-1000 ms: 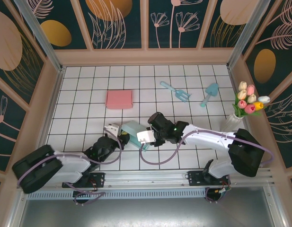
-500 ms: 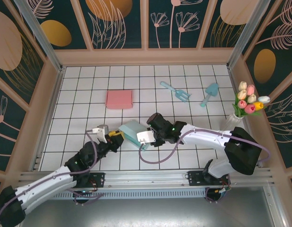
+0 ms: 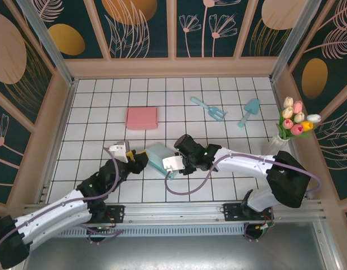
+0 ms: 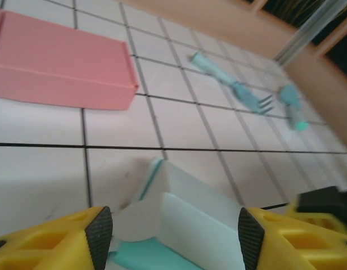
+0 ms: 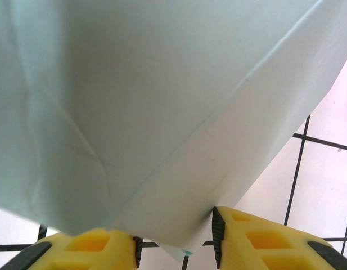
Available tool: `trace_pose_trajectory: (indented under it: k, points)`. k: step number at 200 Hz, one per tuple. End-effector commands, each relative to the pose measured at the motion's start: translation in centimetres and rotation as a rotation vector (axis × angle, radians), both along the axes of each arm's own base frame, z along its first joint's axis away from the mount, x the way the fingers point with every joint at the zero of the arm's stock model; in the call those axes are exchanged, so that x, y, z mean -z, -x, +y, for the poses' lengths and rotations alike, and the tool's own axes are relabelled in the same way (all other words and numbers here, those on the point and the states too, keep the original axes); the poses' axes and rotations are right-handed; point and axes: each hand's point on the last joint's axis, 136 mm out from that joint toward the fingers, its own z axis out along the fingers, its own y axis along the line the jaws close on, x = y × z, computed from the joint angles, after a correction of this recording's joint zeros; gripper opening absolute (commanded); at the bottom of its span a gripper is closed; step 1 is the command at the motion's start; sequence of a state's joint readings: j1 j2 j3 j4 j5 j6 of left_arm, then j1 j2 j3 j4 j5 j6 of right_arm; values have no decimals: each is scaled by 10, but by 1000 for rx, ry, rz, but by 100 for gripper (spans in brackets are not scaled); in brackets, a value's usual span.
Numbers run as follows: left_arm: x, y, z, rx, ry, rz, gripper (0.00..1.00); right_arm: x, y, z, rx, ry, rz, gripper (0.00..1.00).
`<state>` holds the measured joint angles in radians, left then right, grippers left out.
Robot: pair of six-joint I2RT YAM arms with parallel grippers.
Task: Fold the paper box
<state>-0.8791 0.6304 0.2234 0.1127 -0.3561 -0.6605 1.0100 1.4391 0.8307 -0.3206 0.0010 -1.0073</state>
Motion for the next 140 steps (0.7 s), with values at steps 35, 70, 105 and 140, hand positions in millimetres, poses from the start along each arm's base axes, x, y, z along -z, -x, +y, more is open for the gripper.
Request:
trace_pose_trajectory:
  k: [35, 70, 105, 140]
  points:
    - [-24, -26, 0, -88, -134, -51, 71, -3, 5, -3, 2, 9, 6, 39]
    - [-9, -28, -8, -44, -184, -4, 72, -3, 5, -4, -1, 8, 4, 40]
    - [16, -22, -14, -4, -195, 52, 71, -4, 6, -5, -4, 9, 2, 40]
    - [39, -19, -12, 0, -216, 95, 70, -5, 7, -7, 1, 8, 1, 42]
